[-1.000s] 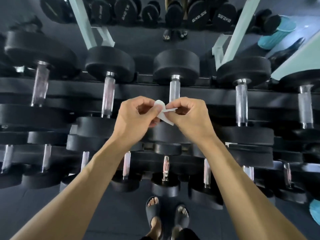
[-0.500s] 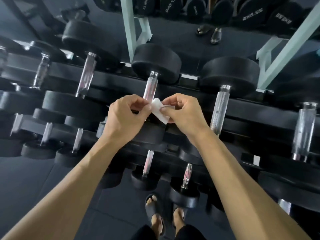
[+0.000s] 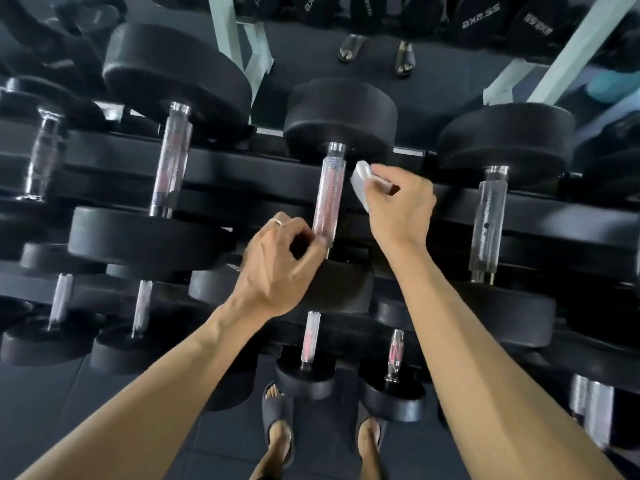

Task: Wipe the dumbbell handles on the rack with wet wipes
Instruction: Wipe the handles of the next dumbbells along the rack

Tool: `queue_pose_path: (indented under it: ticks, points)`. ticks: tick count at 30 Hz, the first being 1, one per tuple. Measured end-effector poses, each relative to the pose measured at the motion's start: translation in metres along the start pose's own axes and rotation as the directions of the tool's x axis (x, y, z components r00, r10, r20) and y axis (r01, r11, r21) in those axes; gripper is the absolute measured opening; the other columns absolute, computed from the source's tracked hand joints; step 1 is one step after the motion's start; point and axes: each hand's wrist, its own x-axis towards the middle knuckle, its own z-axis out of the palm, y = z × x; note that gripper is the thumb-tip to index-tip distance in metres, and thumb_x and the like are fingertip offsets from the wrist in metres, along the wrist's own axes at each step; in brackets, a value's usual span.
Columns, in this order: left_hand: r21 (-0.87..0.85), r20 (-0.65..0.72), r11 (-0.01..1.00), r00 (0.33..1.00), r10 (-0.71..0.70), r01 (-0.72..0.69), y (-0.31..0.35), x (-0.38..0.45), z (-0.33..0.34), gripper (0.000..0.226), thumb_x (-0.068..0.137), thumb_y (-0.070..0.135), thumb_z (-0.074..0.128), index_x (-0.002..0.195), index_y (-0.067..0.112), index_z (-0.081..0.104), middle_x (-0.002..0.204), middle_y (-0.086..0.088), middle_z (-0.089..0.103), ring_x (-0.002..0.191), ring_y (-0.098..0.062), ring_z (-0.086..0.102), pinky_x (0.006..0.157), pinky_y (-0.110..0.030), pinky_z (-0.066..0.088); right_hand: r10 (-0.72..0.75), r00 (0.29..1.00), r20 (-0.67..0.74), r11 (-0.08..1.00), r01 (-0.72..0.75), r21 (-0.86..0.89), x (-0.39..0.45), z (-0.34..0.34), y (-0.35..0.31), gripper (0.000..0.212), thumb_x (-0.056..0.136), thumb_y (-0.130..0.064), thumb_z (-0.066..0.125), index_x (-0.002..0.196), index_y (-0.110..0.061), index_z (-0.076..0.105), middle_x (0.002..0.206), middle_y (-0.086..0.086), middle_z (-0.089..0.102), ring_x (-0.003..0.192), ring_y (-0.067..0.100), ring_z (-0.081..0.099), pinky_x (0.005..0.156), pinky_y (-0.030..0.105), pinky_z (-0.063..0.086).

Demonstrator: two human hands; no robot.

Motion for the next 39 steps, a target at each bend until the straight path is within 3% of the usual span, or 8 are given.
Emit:
queue_pose_path:
  ticks: [4,12,18,21,24,30,33,39]
  points:
    - [-0.027,-0.023,1.0,1.0,0.013,-0.013,-0.004,0.0,0.002,0.029,0.086,0.04,0.051,0.073,0.016,0.061,0.075,0.009,0.052,0.08,-0.005,0.052,0.066,-0.009,0.034,-0.159,0.986,0.038,0.987,0.158,0.027,0.009,0.016,-0.003,0.016,0.09,-0.012,0.069,0.102,-0.015,0.078,0.091,-0.002,0.072,0.082,0.005,0.064,0.083,0.024,0.055]
    - [-0.079,-0.067,0.997,0.998,-0.018,0.013,-0.004,-0.001,0.003,0.021,0.086,0.028,0.054,0.071,0.015,0.061,0.074,0.004,0.055,0.077,-0.009,0.052,0.066,-0.009,0.035,-0.023,0.953,0.303,0.996,-0.005,0.093,-0.015,-0.001,0.007,0.004,0.086,-0.016,0.076,0.087,-0.018,0.08,0.083,-0.008,0.072,0.08,0.002,0.066,0.073,0.011,0.049]
    - [-0.058,-0.092,0.998,0.995,-0.037,0.032,-0.003,-0.003,0.004,0.021,0.086,0.025,0.052,0.069,0.016,0.059,0.074,0.008,0.051,0.077,-0.005,0.05,0.066,-0.01,0.035,-0.039,0.996,0.081,0.986,0.025,0.166,0.019,0.021,-0.005,0.015,0.085,-0.005,0.074,0.094,-0.016,0.079,0.078,-0.023,0.066,0.077,-0.008,0.065,0.081,0.015,0.054]
    - [-0.046,-0.092,0.998,0.995,-0.047,0.043,-0.004,-0.003,0.005,0.021,0.086,0.026,0.051,0.069,0.017,0.059,0.075,0.008,0.051,0.078,-0.005,0.049,0.065,-0.009,0.033,0.012,0.978,0.208,0.982,-0.051,0.183,0.015,0.015,0.001,0.017,0.084,-0.007,0.076,0.083,-0.025,0.076,0.078,-0.016,0.07,0.076,-0.001,0.068,0.079,0.023,0.058]
    - [-0.061,-0.102,0.998,0.994,-0.042,0.035,-0.004,-0.002,0.005,0.02,0.086,0.025,0.052,0.068,0.018,0.059,0.074,0.01,0.051,0.077,-0.006,0.05,0.065,-0.009,0.034,0.071,0.937,0.341,0.99,-0.107,0.087,-0.011,0.002,0.014,0.022,0.081,-0.007,0.078,0.074,-0.028,0.073,0.075,-0.013,0.071,0.07,-0.002,0.067,0.071,0.013,0.052]
    - [-0.055,-0.101,0.998,0.994,-0.039,0.033,-0.004,-0.003,0.004,0.02,0.086,0.026,0.051,0.067,0.02,0.057,0.075,0.011,0.05,0.078,-0.004,0.05,0.065,-0.009,0.035,0.028,0.984,0.178,0.983,-0.06,0.176,0.024,0.016,0.001,0.016,0.083,-0.007,0.077,0.094,-0.019,0.079,0.08,-0.018,0.07,0.078,-0.002,0.069,0.08,0.018,0.056]
    - [-0.056,-0.096,0.998,0.995,-0.038,0.033,-0.005,-0.003,0.004,0.022,0.086,0.026,0.05,0.067,0.019,0.058,0.074,0.01,0.051,0.076,-0.005,0.05,0.063,-0.011,0.035,0.09,0.965,0.248,0.973,-0.138,0.183,0.018,0.016,0.005,0.015,0.083,-0.007,0.078,0.09,-0.021,0.078,0.084,-0.012,0.073,0.081,0.006,0.071,0.082,0.03,0.06]
    - [-0.046,-0.091,0.998,0.995,-0.039,0.035,-0.006,-0.002,0.005,0.023,0.085,0.028,0.048,0.067,0.018,0.059,0.072,0.008,0.052,0.075,-0.008,0.05,0.063,-0.011,0.033,0.055,0.951,0.305,0.989,-0.093,0.112,-0.014,0.004,0.016,0.013,0.081,-0.007,0.078,0.088,-0.018,0.079,0.08,-0.013,0.072,0.074,-0.004,0.067,0.068,0.008,0.049]
